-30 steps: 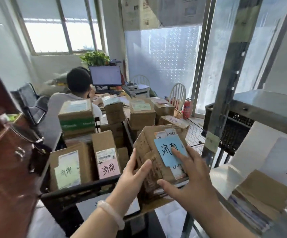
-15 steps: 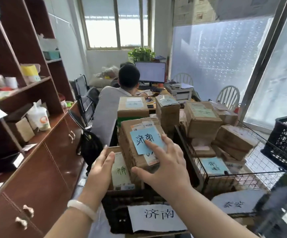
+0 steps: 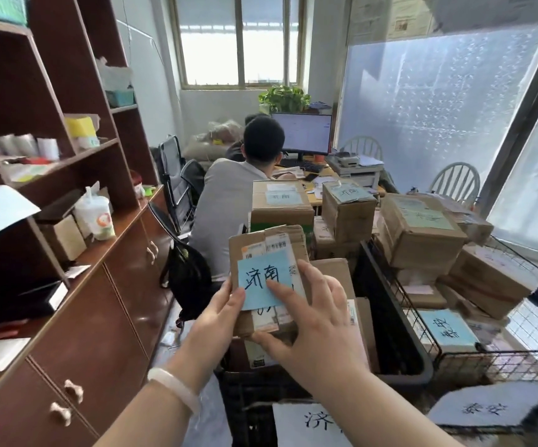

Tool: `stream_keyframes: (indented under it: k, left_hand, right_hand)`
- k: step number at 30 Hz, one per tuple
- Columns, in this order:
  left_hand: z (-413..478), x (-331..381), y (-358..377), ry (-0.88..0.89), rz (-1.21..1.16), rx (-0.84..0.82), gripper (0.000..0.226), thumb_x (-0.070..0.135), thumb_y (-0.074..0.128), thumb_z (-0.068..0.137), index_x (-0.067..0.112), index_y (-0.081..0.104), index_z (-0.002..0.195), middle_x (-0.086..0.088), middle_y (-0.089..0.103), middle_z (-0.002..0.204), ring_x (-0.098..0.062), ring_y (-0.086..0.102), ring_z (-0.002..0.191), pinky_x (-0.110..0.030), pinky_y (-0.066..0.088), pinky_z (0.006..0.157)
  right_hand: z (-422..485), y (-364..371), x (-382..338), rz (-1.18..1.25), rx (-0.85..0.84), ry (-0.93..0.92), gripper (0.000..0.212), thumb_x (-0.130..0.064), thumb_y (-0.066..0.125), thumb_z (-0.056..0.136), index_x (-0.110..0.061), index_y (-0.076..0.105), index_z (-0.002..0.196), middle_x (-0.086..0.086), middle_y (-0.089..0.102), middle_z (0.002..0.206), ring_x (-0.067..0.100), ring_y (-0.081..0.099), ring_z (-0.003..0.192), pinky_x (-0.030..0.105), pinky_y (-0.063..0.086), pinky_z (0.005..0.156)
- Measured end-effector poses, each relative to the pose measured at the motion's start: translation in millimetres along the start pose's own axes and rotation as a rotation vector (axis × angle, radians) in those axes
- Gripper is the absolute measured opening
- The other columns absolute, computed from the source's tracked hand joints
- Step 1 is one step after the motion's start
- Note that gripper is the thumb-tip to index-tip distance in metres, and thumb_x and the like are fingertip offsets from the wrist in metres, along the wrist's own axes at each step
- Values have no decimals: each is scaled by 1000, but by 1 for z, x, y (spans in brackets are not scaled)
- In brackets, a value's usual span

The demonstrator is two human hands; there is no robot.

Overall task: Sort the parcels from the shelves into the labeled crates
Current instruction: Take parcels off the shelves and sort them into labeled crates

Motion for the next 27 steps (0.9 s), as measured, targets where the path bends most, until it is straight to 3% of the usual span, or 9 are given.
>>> stream_keyframes:
  k: [2, 5, 7, 9, 13, 17, 21, 25, 27]
  left_hand:
    - [1, -3, 1, -9, -7, 14, 51, 45, 58, 90, 42, 46, 139, 4, 74, 111, -18, 71, 101, -46, 56, 90]
    - [2, 1, -4, -6, 34, 43, 42, 44, 59, 93, 47, 50, 134, 7, 75, 104, -17, 73, 94, -47, 60, 82]
    - [-2, 10, -8, 9, 64, 54, 37, 52, 56, 91, 47, 56, 128, 11, 76, 99, -11, 73, 87, -37, 61, 71]
    - [-8, 20, -10, 26, 112, 42, 50, 68, 51, 81, 45, 60, 125, 10, 76, 99, -9, 73, 84, -32, 59, 65]
    - [-18, 28, -15, 26, 190, 33, 55, 81, 47, 74, 46, 68, 111, 10, 75, 102, -13, 72, 90, -41, 60, 75]
    - [-22, 31, -21, 29, 288, 51, 78, 96, 45, 55, 50, 63, 115, 18, 74, 96, -7, 71, 84, -33, 59, 66]
    - [-21, 27, -24, 7, 316, 80, 72, 94, 43, 55, 54, 63, 112, 22, 73, 94, -3, 71, 83, -37, 62, 70]
    - [-20, 24, -27, 17, 297, 75, 66, 97, 44, 53, 60, 63, 105, 21, 74, 97, -1, 69, 88, -37, 56, 83]
    - [-20, 25, -28, 19, 287, 64, 71, 100, 42, 51, 60, 63, 105, 19, 74, 99, -1, 69, 90, -35, 54, 83]
  right_hand:
    - [1, -3, 1, 38, 3, -6, 75, -79, 50, 71, -55, 30, 139, -17, 3, 152, 16, 1, 138, 43, 28, 113]
    - [3, -14, -1, 93, 53, -19, 79, -85, 40, 67, -50, 43, 138, -16, 17, 152, 13, 10, 135, 39, 30, 111]
    - [3, -22, 0, 104, 76, -14, 82, -90, 34, 67, -49, 46, 137, -18, 23, 150, 11, 14, 132, 37, 33, 108]
    - [3, -27, 2, 93, 68, -7, 84, -93, 30, 66, -52, 42, 138, -21, 23, 149, 11, 15, 132, 37, 35, 105]
    - [0, -31, 0, 94, 50, -5, 86, -96, 26, 65, -53, 42, 138, -20, 28, 149, 11, 20, 131, 39, 38, 103]
    - [-2, -32, -3, 78, 54, -8, 89, -98, 18, 64, -52, 45, 136, -19, 35, 147, 11, 24, 129, 37, 39, 100]
    - [0, -33, -8, 40, 33, -23, 92, -98, 14, 64, -52, 43, 137, -18, 34, 147, 12, 21, 126, 37, 42, 98]
    - [2, -27, -15, 56, -33, -57, 92, -98, 22, 63, -52, 37, 141, -15, 22, 150, 14, 16, 133, 42, 39, 103]
    - [4, -21, -16, 85, -104, -90, 91, -93, 40, 63, -52, 29, 144, -13, 11, 155, 16, 7, 142, 44, 29, 112]
Point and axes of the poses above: each hand's wrist, its own z-axis towards the middle knuckle, its own y-axis out of the palm, x = y × z, the point moved 6 cm from there along z, towards the middle knuckle
